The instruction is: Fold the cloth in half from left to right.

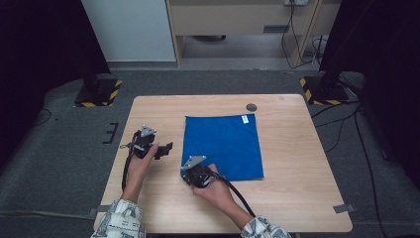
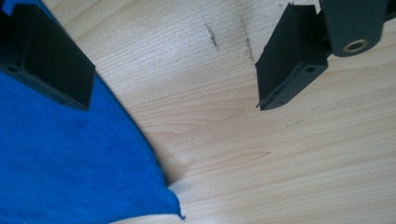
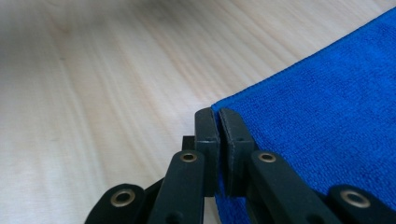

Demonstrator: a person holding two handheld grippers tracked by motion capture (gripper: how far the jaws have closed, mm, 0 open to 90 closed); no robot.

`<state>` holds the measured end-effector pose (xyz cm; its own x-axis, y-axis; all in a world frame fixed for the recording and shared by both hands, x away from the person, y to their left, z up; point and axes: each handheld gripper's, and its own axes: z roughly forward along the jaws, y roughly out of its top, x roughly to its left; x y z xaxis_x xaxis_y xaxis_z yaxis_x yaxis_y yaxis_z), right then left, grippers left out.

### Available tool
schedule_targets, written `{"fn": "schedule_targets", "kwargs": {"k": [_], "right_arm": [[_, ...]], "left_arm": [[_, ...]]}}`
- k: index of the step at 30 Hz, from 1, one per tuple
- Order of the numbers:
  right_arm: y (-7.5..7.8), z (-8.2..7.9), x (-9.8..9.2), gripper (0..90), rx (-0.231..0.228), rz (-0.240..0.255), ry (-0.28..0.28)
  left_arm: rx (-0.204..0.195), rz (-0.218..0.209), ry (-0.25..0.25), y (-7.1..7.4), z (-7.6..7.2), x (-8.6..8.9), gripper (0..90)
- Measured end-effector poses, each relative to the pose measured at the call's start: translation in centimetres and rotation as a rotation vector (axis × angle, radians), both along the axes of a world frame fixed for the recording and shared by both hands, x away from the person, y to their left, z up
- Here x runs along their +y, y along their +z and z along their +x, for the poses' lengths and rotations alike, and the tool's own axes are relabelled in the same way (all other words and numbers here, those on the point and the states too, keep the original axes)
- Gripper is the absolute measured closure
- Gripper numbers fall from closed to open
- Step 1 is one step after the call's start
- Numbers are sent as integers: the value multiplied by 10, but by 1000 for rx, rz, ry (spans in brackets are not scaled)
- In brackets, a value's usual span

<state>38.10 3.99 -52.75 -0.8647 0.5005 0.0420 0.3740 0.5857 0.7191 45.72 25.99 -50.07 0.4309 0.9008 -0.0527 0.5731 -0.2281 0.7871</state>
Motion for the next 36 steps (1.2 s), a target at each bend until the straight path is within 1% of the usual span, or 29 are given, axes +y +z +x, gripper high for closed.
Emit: {"fn": "schedule_targets", "kwargs": {"k": [5, 6, 10, 12, 14, 15, 17, 18, 20, 21, 23, 25, 27, 28, 29, 30, 31, 32, 34, 36], "right_arm": [[1, -14, 5, 871, 7, 22, 25], [2, -18, 7, 870, 7, 25, 39], [5, -29, 8, 870, 16, 52, 48], [6, -33, 10, 870, 15, 65, 49], [6, -36, 12, 869, 15, 69, 51], [7, -37, 12, 870, 15, 70, 49], [8, -40, 14, 869, 22, 80, 45], [8, -41, 15, 870, 21, 82, 47], [8, -45, 19, 869, 24, 86, 43], [8, -45, 20, 870, 27, 86, 44], [8, -47, 24, 869, 28, 96, 40], [7, -49, 28, 869, 32, 106, 40], [6, -48, 35, 870, 34, 109, 42], [6, -49, 37, 870, 35, 112, 46], [7, -51, 39, 870, 36, 116, 49], [8, -52, 41, 870, 32, 119, 50], [9, -54, 42, 869, 31, 120, 55], [10, -55, 44, 869, 29, 125, 58], [10, -57, 46, 869, 22, 122, 56], [10, -57, 47, 869, 21, 113, 61]], "left_arm": [[-9, -5, -5, 3, 2, -1, 116], [-12, -6, -7, 4, 2, -2, 117], [-21, -7, -18, 10, 5, -3, 124], [-32, -21, -25, 13, 8, -5, 142], [-22, -50, -31, 16, 14, -6, 155], [-24, -64, -34, 19, 17, -8, 163], [-28, -78, -29, 22, 23, -10, 189], [-27, -79, -35, 24, 27, -12, 200], [-20, -69, -43, 26, 33, -15, 223], [-15, -53, -50, 27, 37, -16, 231], [1, -9, -67, 28, 43, -19, 235], [9, 33, -82, 29, 50, -21, 271], [19, 59, -82, 28, 57, -20, 283], [22, 63, -81, 27, 60, -20, 290], [14, 60, -82, 25, 61, -19, 300], [12, 48, -83, 23, 63, -18, 317], [23, 41, -82, 20, 65, -16, 321], [46, 48, -86, 17, 68, -16, 323], [64, 70, -87, 10, 71, -15, 332], [73, 73, -85, 5, 73, -13, 337]]}}
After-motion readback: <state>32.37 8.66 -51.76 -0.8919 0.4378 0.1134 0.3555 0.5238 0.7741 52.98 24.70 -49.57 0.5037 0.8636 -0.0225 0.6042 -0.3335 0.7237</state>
